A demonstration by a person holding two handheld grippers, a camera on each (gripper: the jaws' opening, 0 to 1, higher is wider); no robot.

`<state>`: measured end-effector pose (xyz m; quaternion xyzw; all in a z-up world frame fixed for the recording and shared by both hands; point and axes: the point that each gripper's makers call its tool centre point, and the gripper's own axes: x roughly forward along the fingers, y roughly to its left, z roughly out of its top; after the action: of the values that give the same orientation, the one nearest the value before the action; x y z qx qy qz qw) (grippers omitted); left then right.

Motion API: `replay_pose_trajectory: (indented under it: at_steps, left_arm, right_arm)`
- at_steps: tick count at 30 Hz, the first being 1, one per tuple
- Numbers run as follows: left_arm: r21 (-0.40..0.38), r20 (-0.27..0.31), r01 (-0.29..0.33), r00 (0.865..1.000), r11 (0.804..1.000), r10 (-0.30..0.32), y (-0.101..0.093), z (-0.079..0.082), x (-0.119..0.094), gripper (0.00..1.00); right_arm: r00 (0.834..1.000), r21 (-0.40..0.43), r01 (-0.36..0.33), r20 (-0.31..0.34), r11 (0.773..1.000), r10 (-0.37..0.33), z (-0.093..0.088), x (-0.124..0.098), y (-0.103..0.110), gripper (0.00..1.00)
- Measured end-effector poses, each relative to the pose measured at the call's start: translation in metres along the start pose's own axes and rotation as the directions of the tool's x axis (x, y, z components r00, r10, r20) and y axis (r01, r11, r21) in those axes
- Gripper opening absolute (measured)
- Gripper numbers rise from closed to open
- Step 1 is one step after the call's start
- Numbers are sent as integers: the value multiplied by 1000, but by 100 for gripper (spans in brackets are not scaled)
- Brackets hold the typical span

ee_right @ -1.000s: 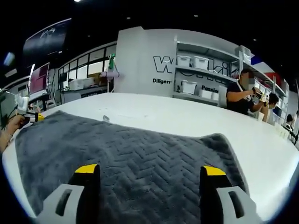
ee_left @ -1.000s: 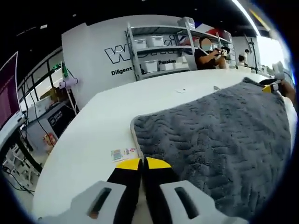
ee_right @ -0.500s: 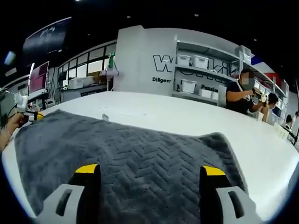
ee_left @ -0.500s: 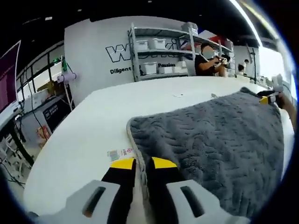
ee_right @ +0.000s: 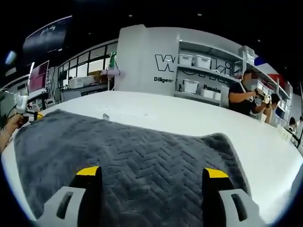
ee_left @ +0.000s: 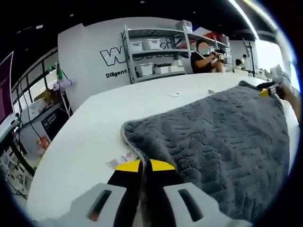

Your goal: Fold the towel on the table until its edges align and the towel forms a compact rectangular stack.

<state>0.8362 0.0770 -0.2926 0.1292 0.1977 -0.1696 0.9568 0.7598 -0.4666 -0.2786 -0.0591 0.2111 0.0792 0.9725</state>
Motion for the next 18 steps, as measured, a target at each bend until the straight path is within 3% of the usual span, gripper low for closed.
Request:
replay_pose_trajectory:
  at_steps: [10, 18]
  left_arm:
    - [46, -18, -65, 998, 997, 66, 22, -4, -2, 5]
    - [40, -21, -71, 997, 997, 72, 29, -5, -1, 5]
  right_arm:
    - [1000, -3, -6, 1, 1000, 6, 1, -1, 3, 91]
    - [1000, -3, -10, 7, 1000, 10, 3, -2, 5, 91]
